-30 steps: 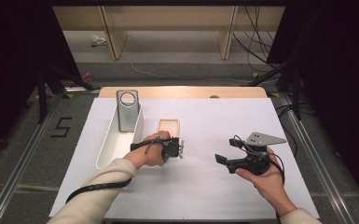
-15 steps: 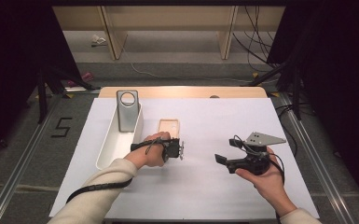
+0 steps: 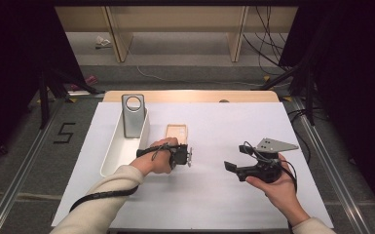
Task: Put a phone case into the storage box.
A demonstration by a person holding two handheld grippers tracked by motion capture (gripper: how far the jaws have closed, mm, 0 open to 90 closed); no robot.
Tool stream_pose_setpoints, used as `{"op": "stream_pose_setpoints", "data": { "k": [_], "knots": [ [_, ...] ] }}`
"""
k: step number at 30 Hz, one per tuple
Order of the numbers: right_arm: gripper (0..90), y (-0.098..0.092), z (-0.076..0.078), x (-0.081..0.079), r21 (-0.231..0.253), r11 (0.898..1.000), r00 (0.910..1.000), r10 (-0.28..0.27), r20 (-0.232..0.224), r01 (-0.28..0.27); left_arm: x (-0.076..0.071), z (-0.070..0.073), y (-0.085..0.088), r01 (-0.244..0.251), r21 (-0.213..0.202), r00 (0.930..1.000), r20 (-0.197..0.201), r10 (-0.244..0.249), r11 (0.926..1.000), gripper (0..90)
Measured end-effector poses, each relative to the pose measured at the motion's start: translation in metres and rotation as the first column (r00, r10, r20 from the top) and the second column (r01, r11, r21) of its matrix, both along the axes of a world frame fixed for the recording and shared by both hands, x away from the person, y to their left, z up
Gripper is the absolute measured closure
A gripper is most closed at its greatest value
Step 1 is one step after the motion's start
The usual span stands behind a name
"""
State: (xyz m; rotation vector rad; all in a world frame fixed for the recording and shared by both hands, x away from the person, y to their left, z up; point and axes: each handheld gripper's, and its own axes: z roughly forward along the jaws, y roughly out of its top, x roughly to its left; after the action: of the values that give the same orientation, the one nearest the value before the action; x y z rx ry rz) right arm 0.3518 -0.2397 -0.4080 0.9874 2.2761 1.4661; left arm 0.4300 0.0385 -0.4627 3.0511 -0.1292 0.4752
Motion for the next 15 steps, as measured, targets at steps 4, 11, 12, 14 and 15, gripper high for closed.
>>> {"op": "stream_pose_setpoints", "data": {
  "k": [4, 11, 12, 14, 15],
  "knots": [
    [16.1, -0.0002, 0.0002, 0.0001, 0.002, 1.0, 1.0, 0.001, 0.0, -0.001, 0.0004, 0.0002, -0.0002, 0.004, 0.001, 1.0, -0.001, -0.004, 1.0, 82.8],
    [16.1, 0.0, 0.0, 0.0001, 0.002, 1.0, 1.0, 0.001, 0.0, -0.001, -0.0008, -0.0002, 0.0002, 0.007, 0.0, 1.0, 0.003, -0.007, 1.0, 84.3],
    [16.1, 0.0, -0.0001, 0.0002, 0.002, 1.0, 1.0, 0.001, 0.001, -0.001, -0.0008, 0.0002, -0.0001, 0.007, 0.005, 1.0, 0.001, -0.007, 1.0, 84.3],
    [16.1, 0.0, 0.0001, -0.0001, 0.0, 1.0, 1.0, 0.001, -0.001, -0.001, -0.0013, -0.0002, -0.0007, 0.005, 0.005, 1.0, 0.005, -0.005, 1.0, 84.7],
    [16.1, -0.0001, 0.0001, 0.0, 0.0, 1.0, 1.0, 0.001, 0.0, -0.001, -0.0015, -0.0002, -0.0008, 0.005, 0.006, 1.0, 0.007, -0.005, 1.0, 84.9]
  ]
}}
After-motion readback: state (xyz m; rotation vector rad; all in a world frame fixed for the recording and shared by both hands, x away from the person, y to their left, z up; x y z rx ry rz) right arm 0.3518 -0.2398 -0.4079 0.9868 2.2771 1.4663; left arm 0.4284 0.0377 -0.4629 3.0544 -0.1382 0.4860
